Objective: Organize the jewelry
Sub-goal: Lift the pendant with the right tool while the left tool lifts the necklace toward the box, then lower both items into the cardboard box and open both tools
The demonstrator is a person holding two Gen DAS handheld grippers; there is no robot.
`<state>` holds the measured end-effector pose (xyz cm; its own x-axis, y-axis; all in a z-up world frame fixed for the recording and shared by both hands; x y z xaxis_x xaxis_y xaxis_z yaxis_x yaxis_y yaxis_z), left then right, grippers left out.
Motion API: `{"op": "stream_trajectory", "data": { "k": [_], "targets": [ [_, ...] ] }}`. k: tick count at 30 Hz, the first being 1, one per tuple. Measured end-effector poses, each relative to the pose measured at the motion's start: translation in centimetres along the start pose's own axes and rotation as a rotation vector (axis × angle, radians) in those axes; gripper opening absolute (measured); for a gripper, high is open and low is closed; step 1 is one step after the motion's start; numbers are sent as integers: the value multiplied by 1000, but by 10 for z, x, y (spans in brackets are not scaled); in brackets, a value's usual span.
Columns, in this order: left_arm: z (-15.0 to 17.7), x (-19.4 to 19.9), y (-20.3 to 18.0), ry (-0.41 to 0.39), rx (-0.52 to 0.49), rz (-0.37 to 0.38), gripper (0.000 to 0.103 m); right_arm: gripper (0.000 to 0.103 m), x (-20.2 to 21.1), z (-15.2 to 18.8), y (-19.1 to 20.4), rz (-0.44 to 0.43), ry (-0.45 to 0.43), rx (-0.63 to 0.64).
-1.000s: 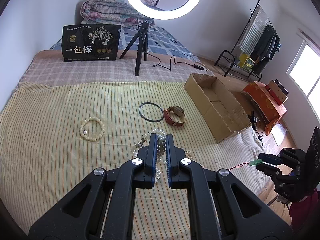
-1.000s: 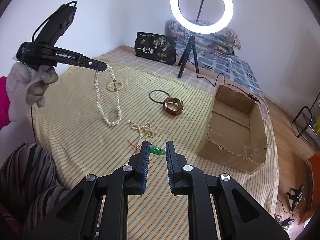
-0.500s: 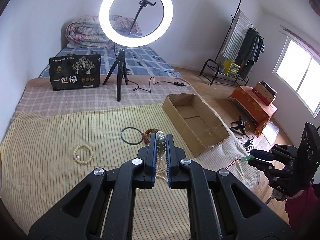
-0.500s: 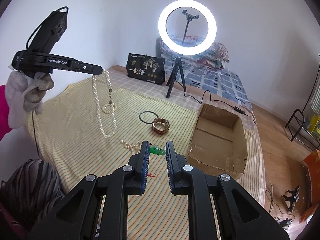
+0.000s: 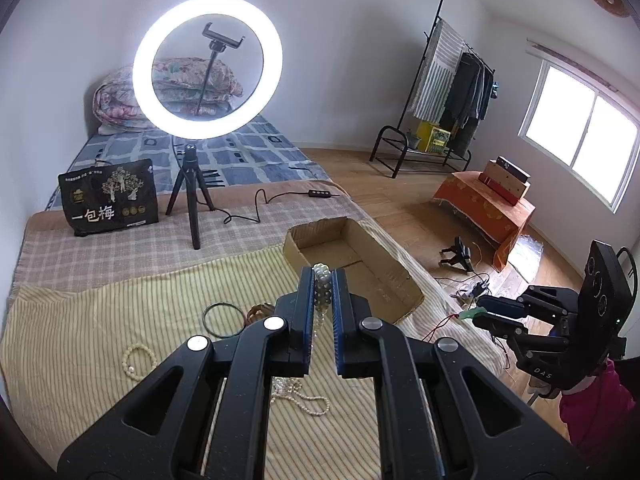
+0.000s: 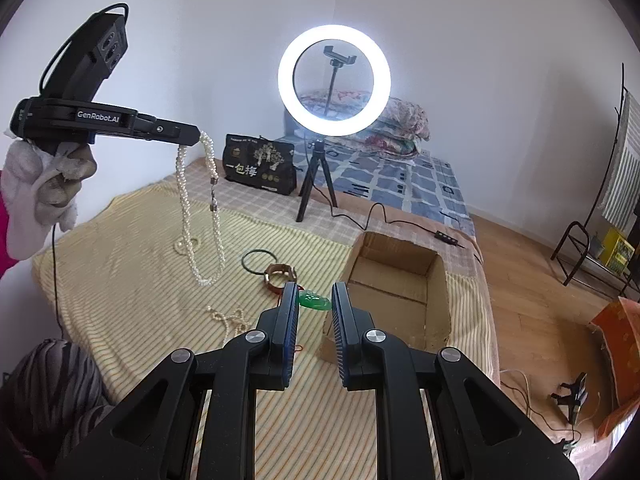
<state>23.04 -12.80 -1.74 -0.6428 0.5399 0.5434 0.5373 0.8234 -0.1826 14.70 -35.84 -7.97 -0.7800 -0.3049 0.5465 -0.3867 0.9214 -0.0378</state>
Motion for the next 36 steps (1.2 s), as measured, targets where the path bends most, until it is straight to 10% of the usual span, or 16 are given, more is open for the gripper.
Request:
{"op": "stream_trajectory", "data": {
  "k": [23,36],
  "targets": [
    [-77,-140,-54,22,-1,99,6,15,-59,9,-113,46,98,-208],
    [-65,-207,-59,116,-16,60,6,15,-86,28,-139,19,201,-341]
  ]
}}
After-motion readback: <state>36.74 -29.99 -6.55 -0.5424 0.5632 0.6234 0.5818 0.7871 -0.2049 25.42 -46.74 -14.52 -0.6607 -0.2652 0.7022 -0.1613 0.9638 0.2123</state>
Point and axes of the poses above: each gripper's, at about its wrist camera, not at the fingertips, and x roughly against the way its jaws point, y to its left, z to its underside, the point moved 5 cm from there along -x, roughly the way its jaws point, and after that the axes turned 6 degrees about -x, right-handed, at the moved point
